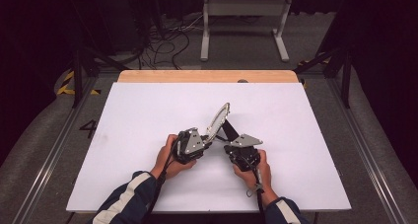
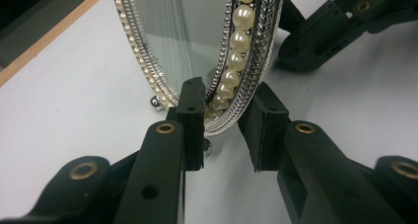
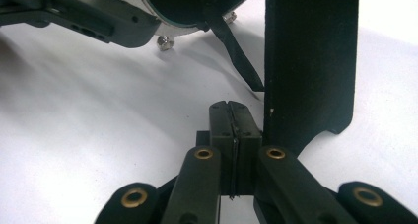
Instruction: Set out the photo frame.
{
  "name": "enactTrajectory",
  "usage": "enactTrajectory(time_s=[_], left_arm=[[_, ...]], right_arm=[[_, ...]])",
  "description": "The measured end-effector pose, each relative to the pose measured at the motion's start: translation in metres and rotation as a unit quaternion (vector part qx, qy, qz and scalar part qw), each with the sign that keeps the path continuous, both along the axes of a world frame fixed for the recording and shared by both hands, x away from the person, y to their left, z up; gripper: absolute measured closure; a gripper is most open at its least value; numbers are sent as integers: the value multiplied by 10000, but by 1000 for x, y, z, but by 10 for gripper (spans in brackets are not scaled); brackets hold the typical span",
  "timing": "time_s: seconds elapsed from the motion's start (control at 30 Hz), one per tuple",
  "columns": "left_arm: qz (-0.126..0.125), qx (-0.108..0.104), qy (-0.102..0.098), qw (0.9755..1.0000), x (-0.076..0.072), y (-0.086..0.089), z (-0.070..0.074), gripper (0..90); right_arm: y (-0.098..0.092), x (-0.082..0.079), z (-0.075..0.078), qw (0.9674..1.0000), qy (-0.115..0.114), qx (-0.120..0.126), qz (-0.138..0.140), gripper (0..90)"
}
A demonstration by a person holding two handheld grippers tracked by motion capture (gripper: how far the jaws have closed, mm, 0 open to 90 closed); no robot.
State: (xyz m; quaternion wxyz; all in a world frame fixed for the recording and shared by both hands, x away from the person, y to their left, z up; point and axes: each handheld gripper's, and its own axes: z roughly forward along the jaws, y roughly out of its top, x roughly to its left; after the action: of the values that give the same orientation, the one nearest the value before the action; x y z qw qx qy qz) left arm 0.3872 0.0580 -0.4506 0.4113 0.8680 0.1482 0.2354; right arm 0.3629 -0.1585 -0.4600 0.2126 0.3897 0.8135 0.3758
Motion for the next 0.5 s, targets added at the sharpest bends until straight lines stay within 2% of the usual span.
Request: enactTrajectory(time_s=[0.13, 0.23, 0.37, 0.5], left_arm=[[-35, 17, 17, 10000, -2, -1, 1, 714], [-130, 64, 9, 9999, -5, -3, 2, 714], [-127, 116, -43, 9998, -7, -5, 2, 712], [-105, 106, -37, 9999, -8, -6, 1, 711]], right_arm=[[-4, 2, 0, 9998, 120, 171, -4, 900], [-7, 3, 0, 9998, 120, 142, -36, 900], [-11, 5, 0, 9996, 185, 210, -65, 900], [-13, 6, 1, 9996, 215, 174, -43, 900]])
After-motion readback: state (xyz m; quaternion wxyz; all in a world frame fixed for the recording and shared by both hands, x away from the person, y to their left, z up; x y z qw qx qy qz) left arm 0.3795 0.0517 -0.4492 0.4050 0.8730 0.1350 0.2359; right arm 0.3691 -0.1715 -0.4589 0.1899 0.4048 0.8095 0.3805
